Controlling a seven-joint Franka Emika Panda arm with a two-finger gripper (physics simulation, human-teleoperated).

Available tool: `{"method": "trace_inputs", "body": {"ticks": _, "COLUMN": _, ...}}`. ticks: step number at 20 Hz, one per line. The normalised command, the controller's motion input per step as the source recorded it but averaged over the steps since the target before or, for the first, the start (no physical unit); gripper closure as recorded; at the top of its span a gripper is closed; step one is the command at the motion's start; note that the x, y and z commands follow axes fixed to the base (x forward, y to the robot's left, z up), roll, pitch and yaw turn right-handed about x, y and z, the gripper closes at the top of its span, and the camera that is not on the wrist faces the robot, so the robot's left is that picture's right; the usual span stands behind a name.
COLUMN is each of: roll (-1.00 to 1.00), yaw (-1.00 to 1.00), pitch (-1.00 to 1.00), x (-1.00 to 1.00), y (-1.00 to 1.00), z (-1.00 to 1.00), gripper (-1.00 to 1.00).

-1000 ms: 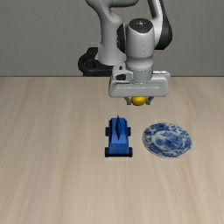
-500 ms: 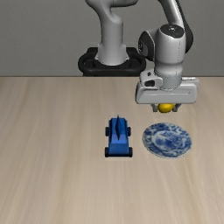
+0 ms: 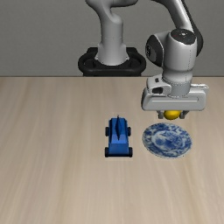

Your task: Pick up the lemon and put it on the plate

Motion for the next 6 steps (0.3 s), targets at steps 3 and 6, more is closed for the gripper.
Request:
{"method": "trace_inputs", "body": {"ticks": 3, "roll": 0.00, "yaw": 0.00, "pitch": 0.00, "x": 0.00, "y": 0.00, "z": 0.00, "gripper": -1.00}}
{"method": "trace_inputs", "body": {"ticks": 6, "roll": 0.00, "yaw": 0.00, "pitch": 0.00, "x": 0.00, "y": 0.00, "z": 0.00, "gripper": -1.00}}
